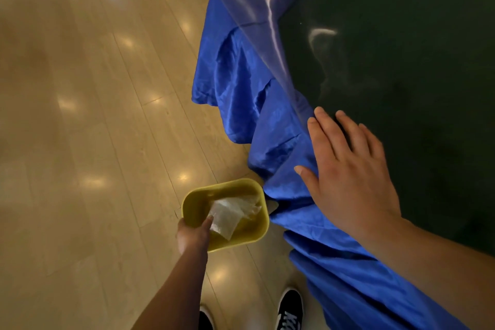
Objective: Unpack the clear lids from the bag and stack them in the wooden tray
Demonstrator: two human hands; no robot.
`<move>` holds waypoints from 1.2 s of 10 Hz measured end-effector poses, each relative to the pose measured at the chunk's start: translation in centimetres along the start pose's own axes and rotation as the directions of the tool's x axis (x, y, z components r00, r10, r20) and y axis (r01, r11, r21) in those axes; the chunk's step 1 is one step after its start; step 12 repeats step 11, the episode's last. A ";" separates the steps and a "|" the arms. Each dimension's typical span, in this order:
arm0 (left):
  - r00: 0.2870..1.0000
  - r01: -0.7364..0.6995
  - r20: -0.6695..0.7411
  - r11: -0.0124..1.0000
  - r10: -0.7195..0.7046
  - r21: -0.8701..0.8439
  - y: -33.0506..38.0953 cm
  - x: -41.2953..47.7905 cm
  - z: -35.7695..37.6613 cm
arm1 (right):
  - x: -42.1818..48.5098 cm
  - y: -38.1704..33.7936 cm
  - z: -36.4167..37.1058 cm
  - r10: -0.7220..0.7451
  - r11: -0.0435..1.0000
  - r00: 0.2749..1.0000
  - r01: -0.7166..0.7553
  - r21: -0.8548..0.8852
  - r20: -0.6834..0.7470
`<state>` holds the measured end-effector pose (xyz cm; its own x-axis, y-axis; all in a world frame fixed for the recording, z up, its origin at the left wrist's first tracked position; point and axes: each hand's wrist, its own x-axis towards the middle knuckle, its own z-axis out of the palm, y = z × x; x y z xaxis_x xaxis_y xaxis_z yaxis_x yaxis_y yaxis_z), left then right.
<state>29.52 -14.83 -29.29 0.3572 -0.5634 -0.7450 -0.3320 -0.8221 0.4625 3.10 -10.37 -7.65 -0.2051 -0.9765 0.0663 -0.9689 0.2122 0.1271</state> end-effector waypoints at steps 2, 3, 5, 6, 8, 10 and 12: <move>0.957 -0.289 0.100 0.901 0.271 0.324 0.8 -2.3 0.1 | 0.0 -0.1 -0.3 0.003 1.000 1.000 -0.003 0.014 0.014; 0.902 -0.430 0.194 0.762 0.386 0.484 1.5 -3.5 -0.5 | 0.0 -0.1 -0.5 0.000 1.000 1.000 0.000 0.015 0.016; 0.750 -0.598 0.340 0.363 0.567 0.714 3.6 -5.8 -2.5 | 0.1 -0.2 -0.9 0.005 1.000 0.999 -0.006 0.025 0.032; 0.695 -0.614 0.375 0.234 0.614 0.754 4.9 -7.3 -3.7 | 0.0 -0.2 -0.9 0.005 0.999 1.000 -0.006 0.038 0.028; 0.615 -0.609 0.397 0.091 0.682 0.788 7.3 -10.9 -6.0 | 0.1 -0.1 -1.8 0.005 0.996 0.997 -0.012 0.092 0.079; 0.572 -0.620 0.398 0.061 0.717 0.782 9.5 -16.3 -9.0 | 0.5 0.7 -3.8 -0.033 0.978 0.961 -0.026 0.209 0.276; 0.522 -0.632 0.408 0.019 0.749 0.775 10.3 -19.5 -10.3 | 1.4 1.2 -5.9 -0.057 0.940 0.918 -0.083 0.330 0.394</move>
